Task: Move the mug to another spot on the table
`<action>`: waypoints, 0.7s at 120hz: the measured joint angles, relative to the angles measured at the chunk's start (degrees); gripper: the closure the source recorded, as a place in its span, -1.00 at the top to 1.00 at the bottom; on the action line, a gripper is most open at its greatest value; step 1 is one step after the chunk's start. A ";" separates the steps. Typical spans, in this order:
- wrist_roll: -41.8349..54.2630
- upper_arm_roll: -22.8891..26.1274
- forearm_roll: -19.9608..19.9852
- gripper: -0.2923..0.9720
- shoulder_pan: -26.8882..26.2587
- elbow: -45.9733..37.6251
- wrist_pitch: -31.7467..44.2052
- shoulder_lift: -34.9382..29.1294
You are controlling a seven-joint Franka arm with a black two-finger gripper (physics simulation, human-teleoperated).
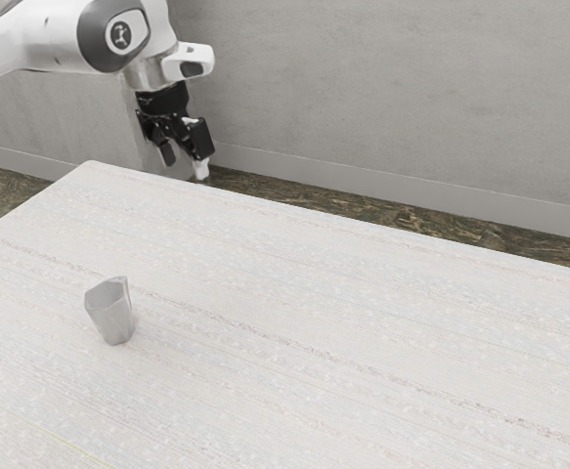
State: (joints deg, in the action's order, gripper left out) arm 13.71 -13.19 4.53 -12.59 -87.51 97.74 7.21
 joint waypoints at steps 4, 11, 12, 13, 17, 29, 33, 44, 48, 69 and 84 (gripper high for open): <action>-0.19 -0.01 -0.03 0.46 -0.01 0.57 -0.78 0.17; -0.64 -0.03 -0.12 0.48 -0.05 0.76 -1.88 0.27; -0.71 -0.04 -0.12 0.48 -0.05 0.74 -2.01 0.26; -0.77 -0.04 -0.13 0.48 -0.05 0.73 -2.14 0.25; -1.10 -0.09 -0.20 0.49 -0.07 0.64 -2.53 0.25; -2.88 -0.35 -2.45 0.51 0.78 -0.66 -3.20 0.75; -3.45 -0.42 -3.23 0.51 2.53 -1.85 -3.27 1.37; -4.21 -1.69 -3.80 0.52 8.11 -4.47 -2.07 2.71; -4.34 -2.40 -3.34 0.52 9.66 -4.87 -1.60 2.85; -5.47 -5.35 2.88 0.53 12.20 -5.33 0.95 4.72; -6.73 -5.67 5.12 0.53 12.25 -7.75 3.16 6.38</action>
State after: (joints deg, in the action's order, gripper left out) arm 6.98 -18.86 9.66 -0.34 -95.26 100.89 13.59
